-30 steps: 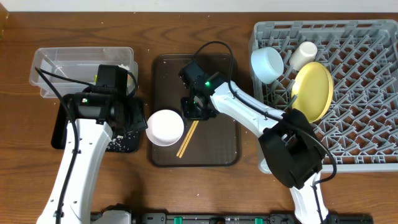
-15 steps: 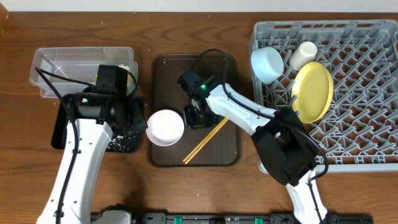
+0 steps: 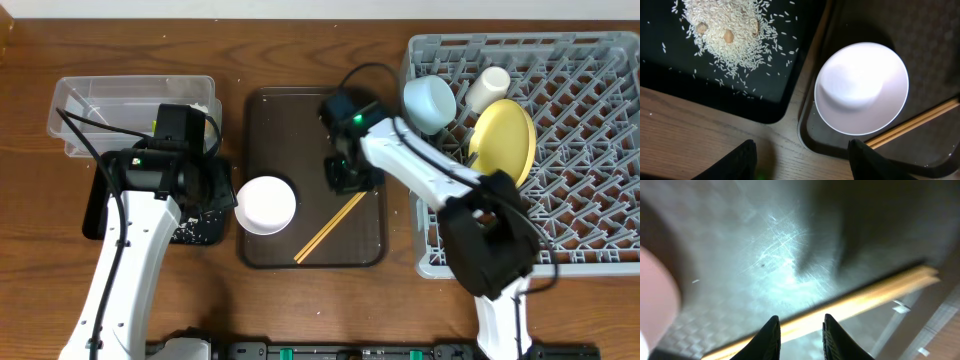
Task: Sort waste into correct bins and load items into the dishwasher rack
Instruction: 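Reach the right gripper to the brown tray and grasp a chopstick, then carry the chopstick with the right gripper into the dish rack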
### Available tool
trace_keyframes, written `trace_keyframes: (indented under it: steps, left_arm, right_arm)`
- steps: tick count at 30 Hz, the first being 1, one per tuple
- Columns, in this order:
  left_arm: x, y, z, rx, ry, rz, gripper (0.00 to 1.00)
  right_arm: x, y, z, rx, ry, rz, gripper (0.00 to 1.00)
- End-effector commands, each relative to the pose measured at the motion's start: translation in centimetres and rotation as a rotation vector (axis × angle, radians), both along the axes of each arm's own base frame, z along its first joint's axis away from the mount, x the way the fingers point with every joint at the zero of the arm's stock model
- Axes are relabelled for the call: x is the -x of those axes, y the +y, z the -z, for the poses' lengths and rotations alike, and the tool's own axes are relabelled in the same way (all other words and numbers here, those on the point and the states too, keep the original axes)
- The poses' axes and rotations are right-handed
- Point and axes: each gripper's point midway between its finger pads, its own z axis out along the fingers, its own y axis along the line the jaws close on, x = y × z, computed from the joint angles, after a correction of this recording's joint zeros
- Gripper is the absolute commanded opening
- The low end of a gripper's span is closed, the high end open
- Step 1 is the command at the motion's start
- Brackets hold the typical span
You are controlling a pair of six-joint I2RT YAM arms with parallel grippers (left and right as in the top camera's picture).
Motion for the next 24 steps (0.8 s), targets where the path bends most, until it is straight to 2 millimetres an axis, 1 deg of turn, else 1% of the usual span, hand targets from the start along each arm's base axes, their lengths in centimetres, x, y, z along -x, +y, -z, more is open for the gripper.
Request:
trace_keyframes:
  steps: [1,4,6,8,14,20,24]
  left_arm:
    - [-0.2,0.3,-0.3,-0.008,-0.006,-0.022,0.62]
    - [-0.1,0.3,-0.3,-0.008,-0.006,-0.022,0.62]
    - [-0.1,0.3,-0.3,-0.008,-0.005,-0.022,0.62]
    - [-0.1,0.3,-0.3,-0.008,-0.005,-0.022,0.61]
    - [-0.1,0.3,-0.3,-0.008,-0.006,-0.022,0.61]
    - [-0.1,0.3,-0.3,-0.008,-0.005,-0.022,0.61]
    - [-0.1,0.3,-0.3,-0.008,-0.005,-0.022,0.62]
  right_arm:
    - [-0.4,-0.1,-3.2,-0.035,-0.071,-0.020,0.27]
    - [0.4,-0.4,-3.1,-0.015,-0.043,-0.026,0.25]
    - [1.2,-0.9,-2.6,0.021,-0.013,-0.006,0.25]
    - [1.9,-1.3,-1.8,0.059,0.008,0.009,0.24]
    - [4.4,-0.7,0.8,0.095,0.058,0.072,0.24]
    - [5.4,0.5,3.0,0.073,0.033,0.075,0.22]
    - [5.9,0.0,4.2,0.111,0.021,0.129,0.22]
